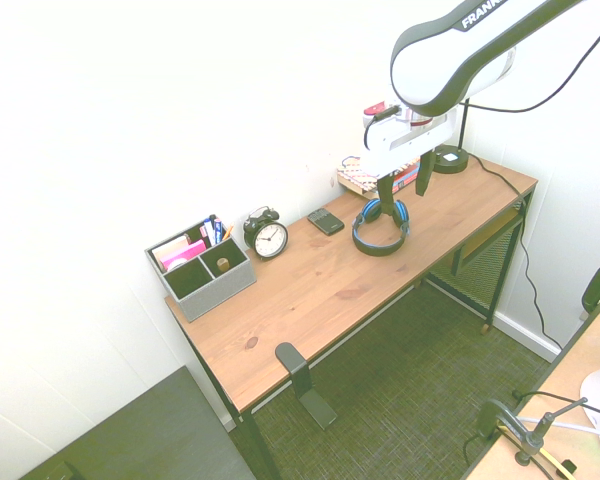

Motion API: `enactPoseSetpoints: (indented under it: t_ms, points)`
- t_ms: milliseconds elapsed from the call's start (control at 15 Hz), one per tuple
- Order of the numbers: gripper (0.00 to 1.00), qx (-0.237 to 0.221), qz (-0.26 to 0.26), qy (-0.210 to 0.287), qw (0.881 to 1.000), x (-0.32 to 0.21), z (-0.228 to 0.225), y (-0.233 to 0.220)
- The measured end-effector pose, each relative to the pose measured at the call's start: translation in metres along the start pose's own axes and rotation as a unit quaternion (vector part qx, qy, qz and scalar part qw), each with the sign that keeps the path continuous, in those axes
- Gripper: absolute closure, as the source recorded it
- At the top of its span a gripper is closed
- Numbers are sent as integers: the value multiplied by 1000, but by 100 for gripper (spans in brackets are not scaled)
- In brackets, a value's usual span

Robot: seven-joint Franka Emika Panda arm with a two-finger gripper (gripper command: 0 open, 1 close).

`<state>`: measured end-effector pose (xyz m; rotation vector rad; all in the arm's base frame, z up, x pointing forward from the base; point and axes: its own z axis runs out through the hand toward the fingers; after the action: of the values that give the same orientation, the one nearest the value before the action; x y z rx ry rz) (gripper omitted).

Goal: Hang the headphone

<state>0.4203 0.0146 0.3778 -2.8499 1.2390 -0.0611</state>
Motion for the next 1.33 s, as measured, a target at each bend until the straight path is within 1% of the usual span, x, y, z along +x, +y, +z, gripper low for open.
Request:
enactPoseSetpoints:
  t_ms: [133,267,333,400,533,733,1000,1067,1333]
  points:
    - [0,-4,-4,4,1000,-1,3,-2]
    - [0,0,-39,51,998,-1,12,-18]
    - [0,3,-51,75,996,-1,25,-29]
    - [0,2,-61,84,995,0,45,-36]
    - [0,-10,-75,79,994,11,86,-42]
    - [0,-33,-73,56,995,43,139,-44]
    - [0,-45,-71,43,995,78,179,-58]
    - [100,-44,-71,40,996,85,186,-63]
    - [100,-39,-66,29,997,109,211,-82]
